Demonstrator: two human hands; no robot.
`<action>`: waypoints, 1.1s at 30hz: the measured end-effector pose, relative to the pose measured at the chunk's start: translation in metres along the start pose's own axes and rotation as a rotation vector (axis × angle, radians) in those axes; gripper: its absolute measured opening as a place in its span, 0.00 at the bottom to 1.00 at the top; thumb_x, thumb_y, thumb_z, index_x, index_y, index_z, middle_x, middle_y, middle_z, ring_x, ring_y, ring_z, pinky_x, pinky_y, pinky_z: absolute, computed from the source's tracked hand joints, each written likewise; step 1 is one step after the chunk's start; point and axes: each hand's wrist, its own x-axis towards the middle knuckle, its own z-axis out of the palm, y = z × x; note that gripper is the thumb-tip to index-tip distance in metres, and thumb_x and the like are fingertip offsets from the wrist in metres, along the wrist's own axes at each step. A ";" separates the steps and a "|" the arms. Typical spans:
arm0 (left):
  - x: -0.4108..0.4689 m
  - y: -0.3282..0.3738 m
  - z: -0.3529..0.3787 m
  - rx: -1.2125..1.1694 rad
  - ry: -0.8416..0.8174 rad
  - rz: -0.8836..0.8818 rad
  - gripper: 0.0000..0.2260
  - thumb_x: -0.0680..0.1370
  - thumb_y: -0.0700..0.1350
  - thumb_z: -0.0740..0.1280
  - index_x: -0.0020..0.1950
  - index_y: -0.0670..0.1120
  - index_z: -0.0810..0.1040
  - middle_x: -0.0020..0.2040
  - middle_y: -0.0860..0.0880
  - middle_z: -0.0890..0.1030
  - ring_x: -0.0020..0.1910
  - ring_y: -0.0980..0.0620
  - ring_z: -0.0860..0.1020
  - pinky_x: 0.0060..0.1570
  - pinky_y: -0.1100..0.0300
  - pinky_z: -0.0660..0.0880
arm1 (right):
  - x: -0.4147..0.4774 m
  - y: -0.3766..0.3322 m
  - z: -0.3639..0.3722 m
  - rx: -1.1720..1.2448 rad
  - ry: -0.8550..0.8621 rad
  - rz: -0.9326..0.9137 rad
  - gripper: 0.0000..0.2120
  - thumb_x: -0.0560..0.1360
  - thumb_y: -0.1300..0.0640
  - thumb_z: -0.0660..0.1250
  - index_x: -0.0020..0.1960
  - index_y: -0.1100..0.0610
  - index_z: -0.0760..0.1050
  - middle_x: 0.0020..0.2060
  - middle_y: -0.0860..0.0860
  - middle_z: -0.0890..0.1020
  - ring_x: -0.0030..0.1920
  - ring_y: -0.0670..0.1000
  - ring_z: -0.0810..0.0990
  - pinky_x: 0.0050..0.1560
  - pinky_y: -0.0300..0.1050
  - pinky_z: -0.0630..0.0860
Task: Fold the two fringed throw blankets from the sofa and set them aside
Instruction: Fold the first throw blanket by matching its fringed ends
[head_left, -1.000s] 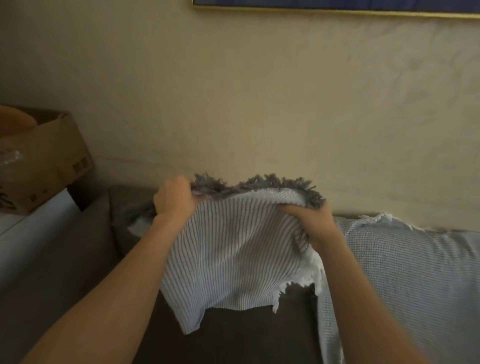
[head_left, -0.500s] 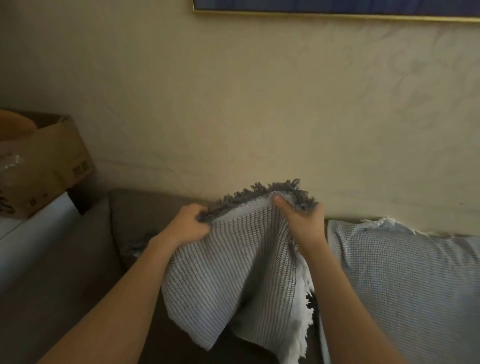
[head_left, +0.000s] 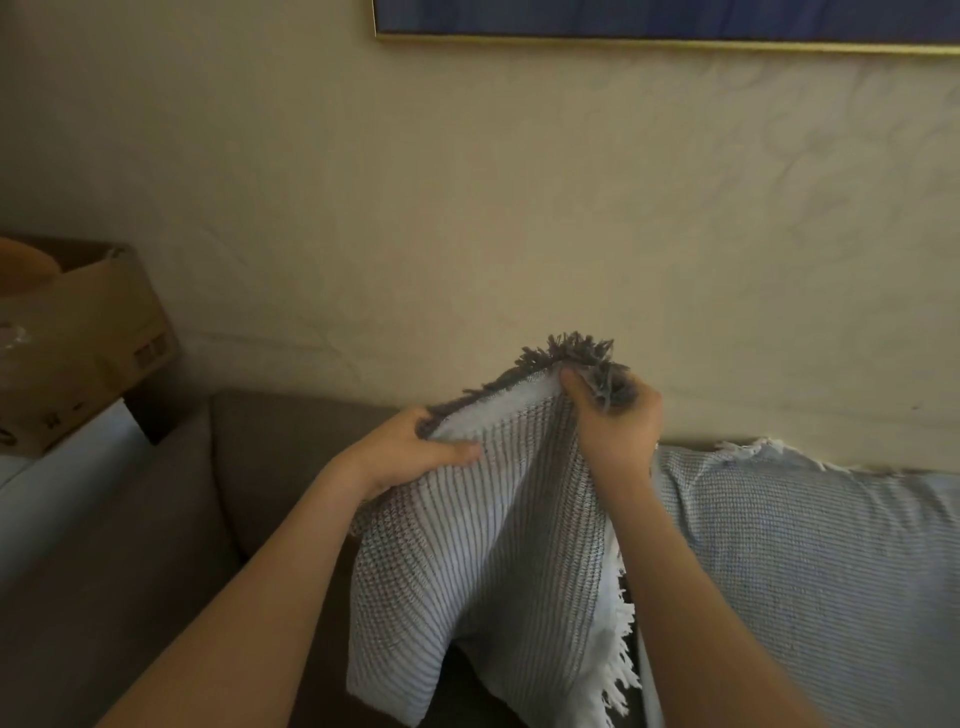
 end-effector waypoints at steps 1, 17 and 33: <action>-0.003 0.007 -0.001 -0.030 0.057 0.037 0.10 0.79 0.53 0.76 0.59 0.53 0.84 0.54 0.51 0.88 0.55 0.50 0.86 0.57 0.53 0.80 | 0.001 0.000 -0.002 0.000 -0.025 -0.014 0.12 0.73 0.45 0.81 0.46 0.53 0.87 0.40 0.45 0.89 0.43 0.49 0.88 0.48 0.57 0.86; 0.027 0.001 -0.010 0.021 0.947 0.164 0.08 0.84 0.47 0.68 0.46 0.49 0.82 0.38 0.48 0.82 0.37 0.46 0.79 0.41 0.51 0.76 | 0.000 0.053 -0.037 -0.515 -0.693 0.052 0.24 0.66 0.51 0.85 0.32 0.57 0.69 0.22 0.44 0.70 0.25 0.40 0.65 0.30 0.38 0.62; 0.009 -0.007 -0.016 0.163 0.535 0.055 0.15 0.80 0.38 0.69 0.66 0.47 0.79 0.58 0.47 0.83 0.60 0.46 0.82 0.57 0.54 0.76 | -0.024 -0.023 0.005 0.187 -0.456 0.008 0.07 0.79 0.65 0.72 0.48 0.55 0.87 0.46 0.56 0.89 0.49 0.51 0.87 0.51 0.49 0.82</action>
